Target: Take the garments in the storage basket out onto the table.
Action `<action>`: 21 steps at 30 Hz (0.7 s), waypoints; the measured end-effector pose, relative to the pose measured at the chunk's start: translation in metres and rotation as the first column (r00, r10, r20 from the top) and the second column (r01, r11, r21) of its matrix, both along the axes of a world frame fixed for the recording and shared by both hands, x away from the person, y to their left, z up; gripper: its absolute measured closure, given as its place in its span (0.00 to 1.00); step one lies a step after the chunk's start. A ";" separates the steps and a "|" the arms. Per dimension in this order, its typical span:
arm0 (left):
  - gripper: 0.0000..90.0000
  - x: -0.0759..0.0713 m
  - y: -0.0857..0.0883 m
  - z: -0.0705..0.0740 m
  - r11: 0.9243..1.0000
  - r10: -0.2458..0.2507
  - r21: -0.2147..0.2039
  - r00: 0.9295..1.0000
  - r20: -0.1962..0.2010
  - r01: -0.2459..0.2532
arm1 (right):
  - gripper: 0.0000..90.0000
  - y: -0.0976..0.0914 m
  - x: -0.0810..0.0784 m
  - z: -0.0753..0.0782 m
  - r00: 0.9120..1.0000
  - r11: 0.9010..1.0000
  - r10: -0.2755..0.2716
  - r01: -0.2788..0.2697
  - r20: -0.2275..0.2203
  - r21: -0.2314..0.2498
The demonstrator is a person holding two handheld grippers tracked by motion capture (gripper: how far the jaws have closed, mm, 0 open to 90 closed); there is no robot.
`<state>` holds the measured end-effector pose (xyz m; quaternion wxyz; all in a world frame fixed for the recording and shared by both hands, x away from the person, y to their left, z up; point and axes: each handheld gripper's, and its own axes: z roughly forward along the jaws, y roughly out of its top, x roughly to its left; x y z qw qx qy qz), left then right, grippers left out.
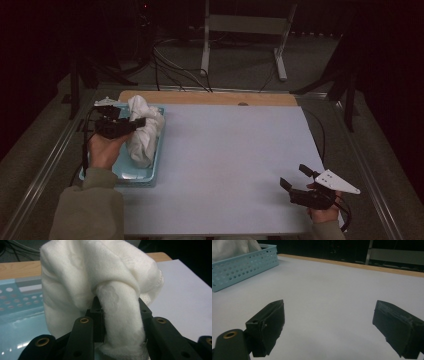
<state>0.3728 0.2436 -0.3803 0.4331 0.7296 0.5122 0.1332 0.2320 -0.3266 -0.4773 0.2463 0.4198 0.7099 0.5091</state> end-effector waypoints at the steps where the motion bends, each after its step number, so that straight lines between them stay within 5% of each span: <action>1: 0.76 0.000 -0.002 0.002 1.000 -0.007 -0.010 1.000 0.004 0.007 | 0.12 0.000 0.000 0.000 1.000 1.000 -0.003 0.003 -0.002 -0.001; 21: 0.76 0.010 -0.035 0.008 0.997 -0.074 -0.003 0.997 0.030 0.074 | 0.12 0.000 0.000 0.000 1.000 1.000 -0.002 0.002 -0.003 0.000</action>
